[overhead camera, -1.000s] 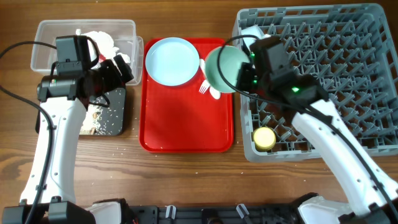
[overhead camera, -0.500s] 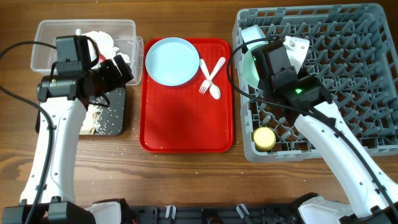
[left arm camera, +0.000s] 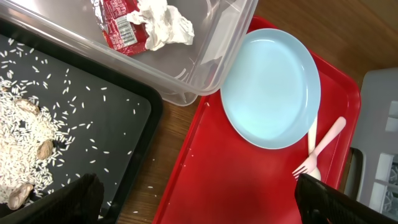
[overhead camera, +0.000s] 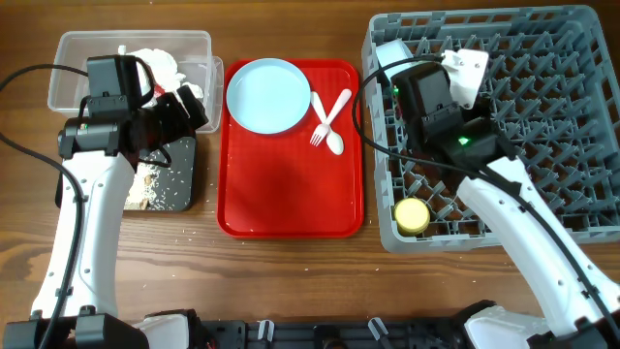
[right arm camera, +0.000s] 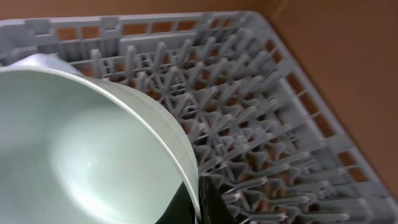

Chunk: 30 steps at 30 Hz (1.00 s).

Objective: Sort waste into correct bins and load items into the dishwasher rack
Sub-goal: 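Carry mint-green bowl into the dish rack and tilt it upright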

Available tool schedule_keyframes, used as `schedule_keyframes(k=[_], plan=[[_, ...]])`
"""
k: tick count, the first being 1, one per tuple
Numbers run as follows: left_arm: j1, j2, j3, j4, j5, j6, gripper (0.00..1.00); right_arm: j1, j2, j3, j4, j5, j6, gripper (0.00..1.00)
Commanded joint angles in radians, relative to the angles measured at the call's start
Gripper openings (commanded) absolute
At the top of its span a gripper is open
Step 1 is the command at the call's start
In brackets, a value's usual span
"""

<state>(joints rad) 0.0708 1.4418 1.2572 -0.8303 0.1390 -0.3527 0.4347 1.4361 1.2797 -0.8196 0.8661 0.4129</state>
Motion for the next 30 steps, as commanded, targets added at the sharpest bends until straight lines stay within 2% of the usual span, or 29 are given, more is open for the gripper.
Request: schedule_keyframes(k=[1, 10, 15, 22, 30], plan=[[0.005, 0.003, 0.013, 0.003, 0.005, 0.008, 1.00, 0.000, 0.089, 0.008, 0.036, 0.226, -0.052, 0.04], [0.005, 0.003, 0.013, 0.002, 0.005, 0.008, 1.00, 0.018, 0.296, 0.008, 0.097, 0.320, -0.433, 0.04], [0.005, 0.003, 0.013, 0.002, 0.005, 0.008, 1.00, 0.042, 0.308, 0.008, 0.092, 0.502, -0.455, 0.04], [0.005, 0.003, 0.013, 0.002, 0.005, 0.008, 1.00, 0.091, 0.308, 0.001, 0.066, 0.399, -0.493, 0.04], [0.005, 0.003, 0.013, 0.002, 0.005, 0.008, 1.00, 0.111, 0.308, 0.001, 0.026, 0.396, -0.493, 0.04]])
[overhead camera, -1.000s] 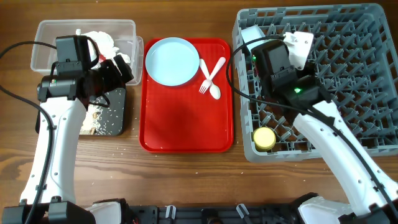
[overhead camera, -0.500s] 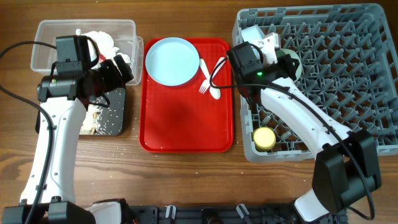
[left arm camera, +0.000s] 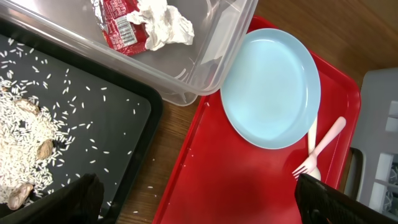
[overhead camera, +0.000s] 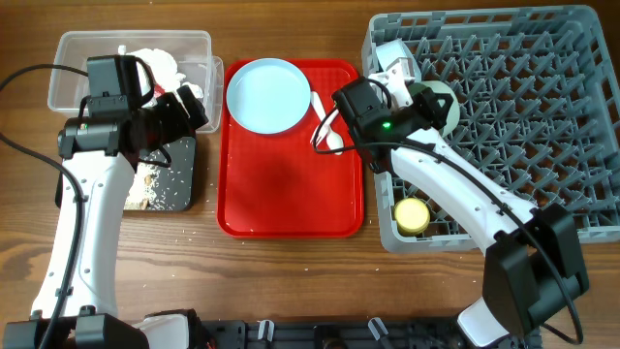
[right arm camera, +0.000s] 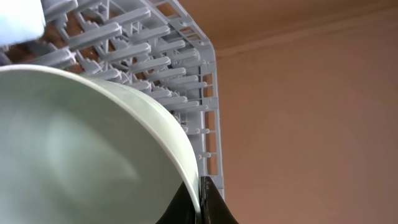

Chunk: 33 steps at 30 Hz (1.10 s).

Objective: Sort waste into correct bins and load items into the dishwasher rack
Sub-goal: 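Carry mint-green bowl into the dish rack and tilt it upright, then move right gripper to the light-blue plate on red tray and grasp its rim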

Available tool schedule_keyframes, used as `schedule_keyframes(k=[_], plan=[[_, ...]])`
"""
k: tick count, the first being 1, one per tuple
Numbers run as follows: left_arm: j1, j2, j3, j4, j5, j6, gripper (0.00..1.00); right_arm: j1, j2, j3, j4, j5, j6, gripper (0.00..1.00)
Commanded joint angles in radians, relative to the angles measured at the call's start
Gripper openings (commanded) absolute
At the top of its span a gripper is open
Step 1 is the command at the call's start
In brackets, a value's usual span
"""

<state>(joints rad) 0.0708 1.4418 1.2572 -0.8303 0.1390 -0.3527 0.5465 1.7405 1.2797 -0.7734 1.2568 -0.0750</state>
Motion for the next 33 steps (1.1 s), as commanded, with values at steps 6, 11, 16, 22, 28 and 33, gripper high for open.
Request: schedule_keyframes(k=[6, 11, 16, 22, 28, 33], plan=[[0.005, 0.003, 0.013, 0.002, 0.005, 0.008, 1.00, 0.000, 0.003, -0.003, -0.057, 0.070, -0.004, 0.04], [0.005, 0.003, 0.013, 0.002, 0.005, 0.008, 1.00, -0.002, 0.008, -0.065, -0.025, 0.010, -0.035, 0.04], [0.005, 0.003, 0.013, 0.002, 0.005, 0.008, 1.00, -0.002, 0.008, -0.098, 0.115, 0.021, -0.138, 0.04], [0.005, 0.003, 0.013, 0.002, 0.005, 0.008, 1.00, 0.003, 0.008, -0.098, 0.150, 0.090, -0.210, 0.04], [0.005, 0.003, 0.013, 0.002, 0.005, 0.008, 1.00, 0.002, 0.008, -0.098, 0.195, 0.043, -0.240, 0.04], [0.005, 0.003, 0.013, 0.002, 0.005, 0.008, 1.00, 0.010, 0.019, -0.098, 0.212, 0.019, -0.266, 0.04]])
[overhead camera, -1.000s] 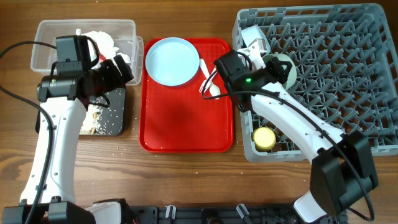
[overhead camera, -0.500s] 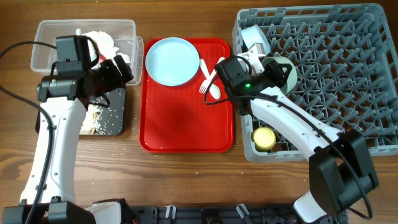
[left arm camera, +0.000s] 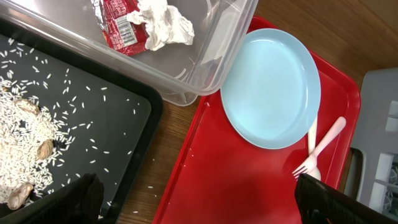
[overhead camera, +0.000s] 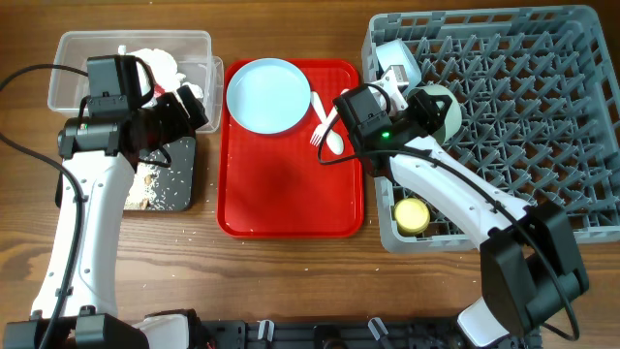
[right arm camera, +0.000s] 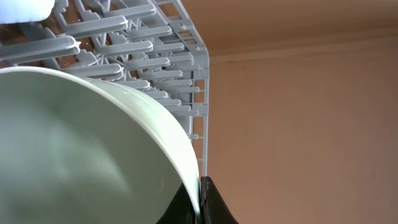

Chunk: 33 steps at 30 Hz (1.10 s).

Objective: Sort waste into correct bins and load items into the dishwasher rack
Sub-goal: 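Move right gripper to the light-blue plate on red tray and grasp its rim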

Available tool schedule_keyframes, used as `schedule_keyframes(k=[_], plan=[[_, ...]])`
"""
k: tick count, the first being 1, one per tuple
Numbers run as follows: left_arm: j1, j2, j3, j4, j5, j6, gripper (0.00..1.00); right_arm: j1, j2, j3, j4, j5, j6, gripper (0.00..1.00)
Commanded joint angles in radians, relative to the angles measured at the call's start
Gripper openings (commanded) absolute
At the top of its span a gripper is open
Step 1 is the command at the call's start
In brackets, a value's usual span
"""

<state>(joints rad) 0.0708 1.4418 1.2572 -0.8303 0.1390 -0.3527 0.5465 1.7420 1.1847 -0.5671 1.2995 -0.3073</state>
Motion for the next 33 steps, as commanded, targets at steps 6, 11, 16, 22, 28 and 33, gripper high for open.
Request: schedule_keyframes(k=[6, 11, 16, 22, 28, 33], plan=[[0.005, 0.003, 0.013, 0.002, 0.005, 0.008, 1.00, 0.064, 0.018, -0.002, 0.043, -0.071, -0.106, 0.36], [0.005, 0.003, 0.013, 0.002, 0.005, 0.008, 1.00, 0.130, 0.018, -0.002, 0.055, -0.098, -0.112, 0.70], [0.005, 0.003, 0.013, 0.002, 0.005, 0.008, 1.00, 0.152, 0.018, -0.001, 0.145, -0.201, -0.142, 0.76], [0.005, 0.003, 0.013, 0.003, 0.005, 0.008, 1.00, 0.150, 0.018, 0.007, 0.428, -0.225, -0.272, 0.76], [0.005, 0.003, 0.013, 0.003, 0.005, 0.008, 1.00, 0.126, 0.015, 0.099, 0.557, -0.486, -0.193, 0.73], [0.005, 0.003, 0.013, 0.002, 0.005, 0.008, 1.00, 0.100, 0.014, 0.171, 0.364, -1.017, 0.188, 0.62]])
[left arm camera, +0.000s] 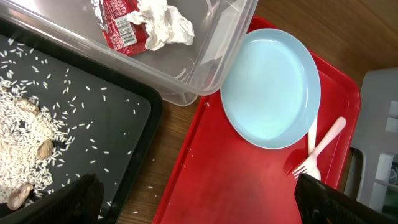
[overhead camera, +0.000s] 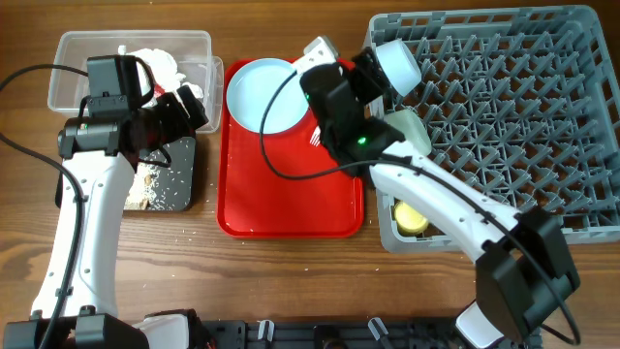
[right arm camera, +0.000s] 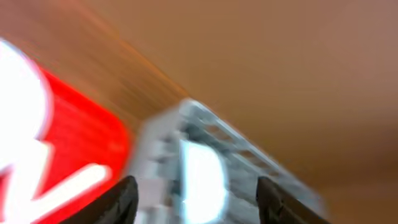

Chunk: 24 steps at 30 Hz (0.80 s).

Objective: Sort waste into correct bins and load items into the dishwasher rack
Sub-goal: 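Move right gripper to the light-blue plate on red tray and grasp its rim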

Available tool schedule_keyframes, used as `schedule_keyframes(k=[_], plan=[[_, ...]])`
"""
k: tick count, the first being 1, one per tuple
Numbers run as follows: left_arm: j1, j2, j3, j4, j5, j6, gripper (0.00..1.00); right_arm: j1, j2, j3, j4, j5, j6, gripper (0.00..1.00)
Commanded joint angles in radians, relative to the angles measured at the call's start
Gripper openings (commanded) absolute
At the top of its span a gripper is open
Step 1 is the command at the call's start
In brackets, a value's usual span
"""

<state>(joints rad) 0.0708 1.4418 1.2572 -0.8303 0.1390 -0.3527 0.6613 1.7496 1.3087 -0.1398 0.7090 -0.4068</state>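
A pale green bowl stands among the pegs at the left of the grey dishwasher rack, next to a white cup. My right gripper hangs open and empty over the upper right corner of the red tray; its blurred wrist view shows the cup ahead between open fingers. A light blue plate lies on the tray, and beside it a pink fork, largely hidden overhead by the right arm. My left gripper is open over the bins' edge.
A clear bin at the back left holds tissue and a red wrapper. In front of it a black tray holds rice and scraps. A yellow-lidded item sits in the rack's front left corner.
My right gripper has let go of the pale green bowl, which now stands in the rack, and has moved left to over the tray's corner, open. The left arm has not moved.
My right gripper first held the pale green bowl by its rim above the rack's back left. Then the arm had turned, with the bowl on edge at the rack's left side, then a little lower. Now the bowl rests there, released. The left arm stayed still throughout.
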Motion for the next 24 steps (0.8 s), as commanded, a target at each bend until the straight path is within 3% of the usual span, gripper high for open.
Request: schedule_keyframes(k=[1, 2, 6, 8, 10, 16, 20, 24], plan=[[0.005, 0.003, 0.013, 0.003, 0.005, 0.008, 1.00, -0.020, 0.006, 0.047, -0.089, -0.579, 0.369, 0.72], [0.005, 0.003, 0.013, 0.002, 0.005, 0.008, 1.00, -0.024, 0.006, 0.047, -0.109, -0.713, 0.421, 1.00], [0.005, 0.003, 0.013, 0.003, 0.005, 0.008, 1.00, -0.026, 0.006, 0.047, -0.166, -1.038, 0.535, 1.00], [0.005, 0.003, 0.013, 0.002, 0.005, 0.008, 1.00, -0.026, 0.007, 0.047, -0.197, -1.086, 0.541, 1.00], [0.005, 0.003, 0.013, 0.003, 0.005, 0.008, 1.00, -0.026, 0.007, 0.042, -0.208, -1.062, 0.576, 0.98], [0.005, 0.003, 0.013, 0.002, 0.005, 0.008, 1.00, -0.026, 0.006, 0.043, -0.222, -0.845, 0.976, 1.00], [0.005, 0.003, 0.013, 0.002, 0.005, 0.008, 1.00, -0.036, 0.024, 0.116, -0.290, -0.840, 0.978, 0.99], [0.005, 0.003, 0.013, 0.003, 0.005, 0.008, 1.00, -0.053, 0.126, 0.371, -0.507, -0.782, 0.932, 0.99]])
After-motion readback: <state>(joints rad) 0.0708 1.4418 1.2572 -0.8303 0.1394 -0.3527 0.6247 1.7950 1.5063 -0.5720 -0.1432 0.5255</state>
